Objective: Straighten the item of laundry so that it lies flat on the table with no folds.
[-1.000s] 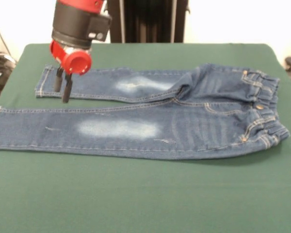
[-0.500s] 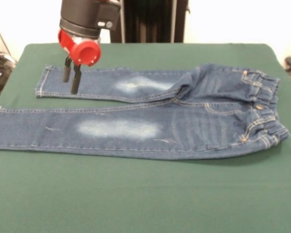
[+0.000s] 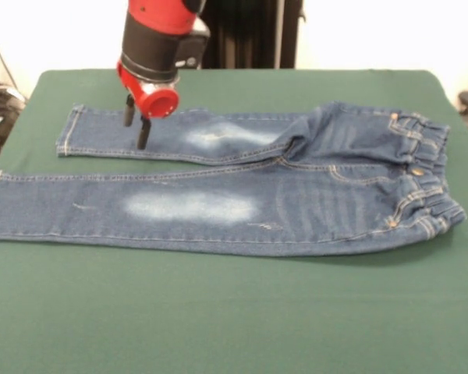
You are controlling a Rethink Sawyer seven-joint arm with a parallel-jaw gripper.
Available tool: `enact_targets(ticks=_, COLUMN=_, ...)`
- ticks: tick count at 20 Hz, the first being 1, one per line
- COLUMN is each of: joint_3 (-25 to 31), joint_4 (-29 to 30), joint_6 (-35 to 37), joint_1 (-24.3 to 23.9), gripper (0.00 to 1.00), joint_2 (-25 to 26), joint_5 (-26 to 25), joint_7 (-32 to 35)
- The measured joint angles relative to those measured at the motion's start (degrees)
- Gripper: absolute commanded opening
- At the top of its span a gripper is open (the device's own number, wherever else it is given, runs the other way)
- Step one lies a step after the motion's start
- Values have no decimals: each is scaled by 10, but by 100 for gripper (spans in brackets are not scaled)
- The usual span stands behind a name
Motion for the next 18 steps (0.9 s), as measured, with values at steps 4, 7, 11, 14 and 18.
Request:
enact_targets(ticks=4, joint_3=-5, joint_4=2, joint_6=30, joint_1=1, gripper=100, joint_2=21, joint_5=4, joint_7=0)
enact_targets(ticks=7, joint_3=-5, joint_4=2, joint_6=46, joint_1=-2, gripper=100, joint_2=33, joint_5=4, joint_7=0)
enact_targets(ticks=11, joint_3=-6, joint_4=-1, joint_6=50, joint_1=-3, gripper=100, joint_2=37, joint_5=5, joint_7=0)
enact_targets(ticks=14, joint_3=-7, joint_4=-2, joint_6=50, joint_1=-3, gripper=100, joint_2=38, joint_5=5, joint_7=0)
enact_targets(ticks=18, joint_3=-10, joint_4=-7, joint_6=50, joint_1=-2, gripper=100, joint_2=41, joint_5=5, joint_7=0)
